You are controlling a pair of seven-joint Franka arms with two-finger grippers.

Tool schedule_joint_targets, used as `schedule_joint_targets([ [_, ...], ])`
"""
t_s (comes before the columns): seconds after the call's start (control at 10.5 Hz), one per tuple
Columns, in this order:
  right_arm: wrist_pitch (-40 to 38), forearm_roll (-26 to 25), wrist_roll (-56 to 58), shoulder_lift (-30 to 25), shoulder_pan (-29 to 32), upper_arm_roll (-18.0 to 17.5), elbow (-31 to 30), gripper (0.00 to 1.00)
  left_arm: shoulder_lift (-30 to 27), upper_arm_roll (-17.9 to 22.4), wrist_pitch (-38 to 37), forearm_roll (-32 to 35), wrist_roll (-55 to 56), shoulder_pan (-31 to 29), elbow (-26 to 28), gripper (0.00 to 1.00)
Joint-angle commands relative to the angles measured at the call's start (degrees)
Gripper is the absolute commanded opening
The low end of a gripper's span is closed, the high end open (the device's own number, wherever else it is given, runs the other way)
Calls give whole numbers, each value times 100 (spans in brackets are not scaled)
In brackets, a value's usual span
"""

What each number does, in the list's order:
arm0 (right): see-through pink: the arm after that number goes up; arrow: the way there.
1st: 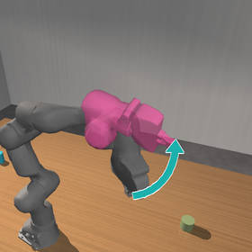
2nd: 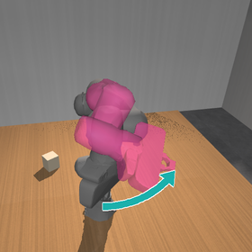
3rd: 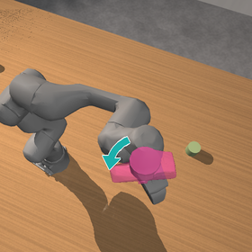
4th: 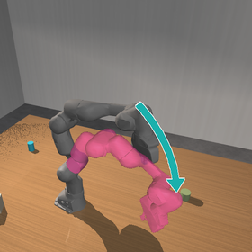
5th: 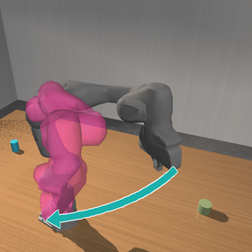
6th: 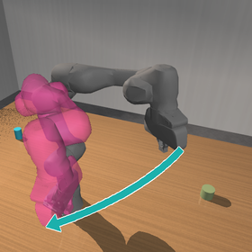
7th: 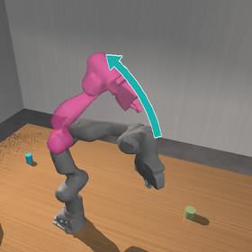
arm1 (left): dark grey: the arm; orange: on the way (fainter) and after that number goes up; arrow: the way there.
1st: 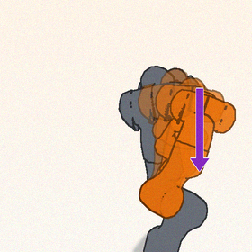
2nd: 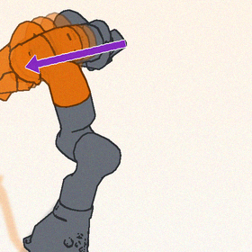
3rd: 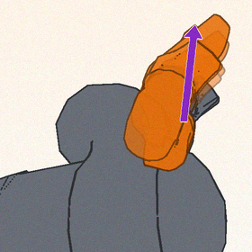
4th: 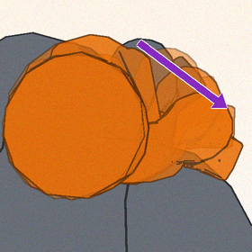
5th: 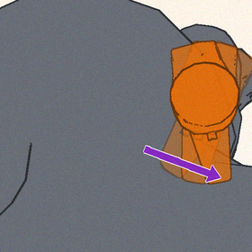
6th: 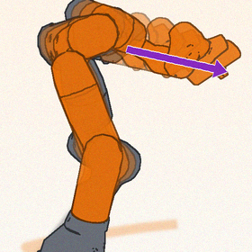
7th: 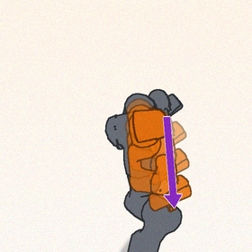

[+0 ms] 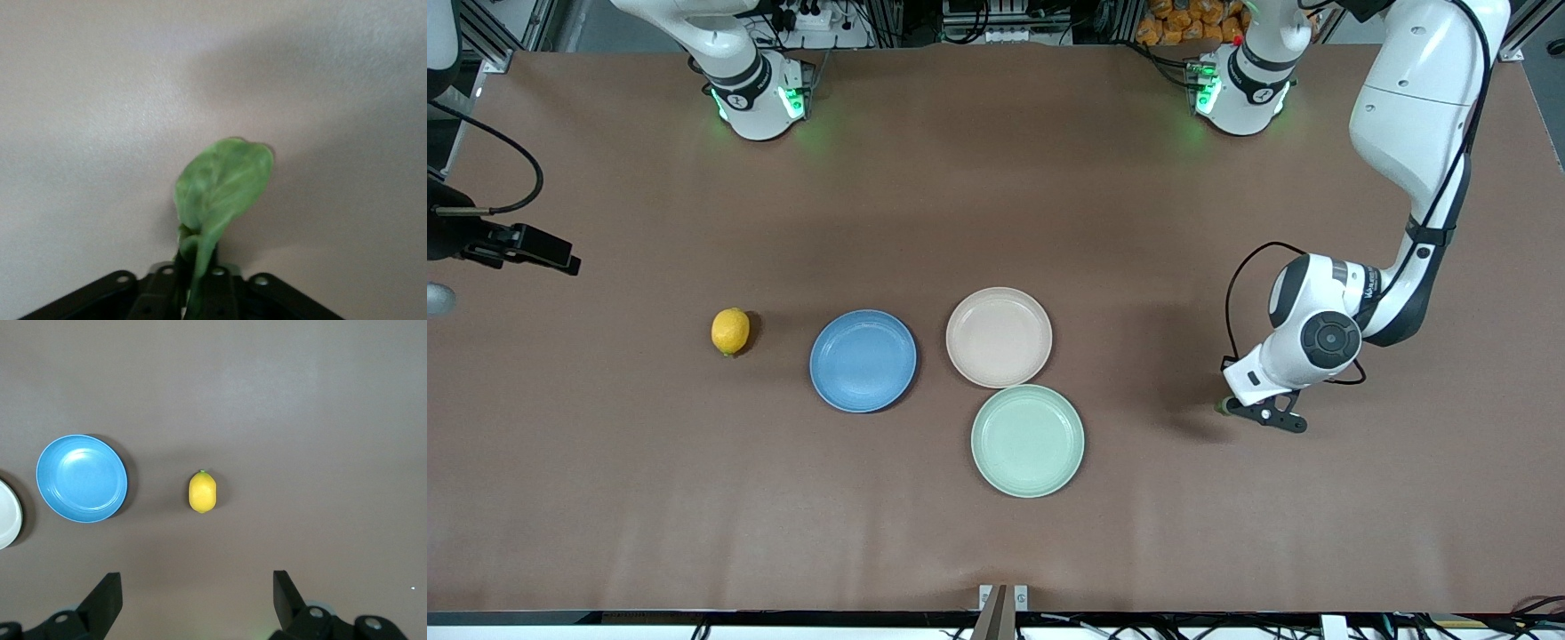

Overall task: Place lemon and lettuce in plates
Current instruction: 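Carry the lettuce toward the beige plate while the right gripper reaches the lemon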

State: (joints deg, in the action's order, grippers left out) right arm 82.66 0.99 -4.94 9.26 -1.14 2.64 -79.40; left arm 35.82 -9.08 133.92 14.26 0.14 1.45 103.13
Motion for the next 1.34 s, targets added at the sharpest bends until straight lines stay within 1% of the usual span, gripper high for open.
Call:
schedule_joint_targets([
  [0.0, -22, 51, -16, -39, 44, -36, -84, 100, -486, -50, -15, 60, 388, 31, 32, 0],
  [0.19, -5, 51, 2, 40, 35, -36, -198, 100, -856, -295, -24, 51, 1063, -12, 23, 0],
  [0.29, -13, 51, 2, 49, 26, -36, -251, 100, -858, -392, -24, -45, 1319, -13, -64, 0],
  [0.48, -22, 59, 28, 172, 61, -36, -286, 100, -797, -498, -24, -300, 1908, 101, -344, 0],
  [0.67, -5, 59, 37, 409, 53, -36, -286, 100, -779, -568, -24, -318, 2304, 180, -443, 0],
  [0.76, 48, 68, 46, 497, 53, -36, -286, 100, -674, -664, -24, -301, 2532, 207, -460, 0],
  [0.95, 84, 68, 46, 707, 53, -44, -286, 100, -542, -691, -15, -318, 2727, 303, -662, 0],
  [1.24, 197, 77, 46, 901, 53, -44, -286, 100, -401, -691, -6, -318, 2946, 400, -741, 0],
])
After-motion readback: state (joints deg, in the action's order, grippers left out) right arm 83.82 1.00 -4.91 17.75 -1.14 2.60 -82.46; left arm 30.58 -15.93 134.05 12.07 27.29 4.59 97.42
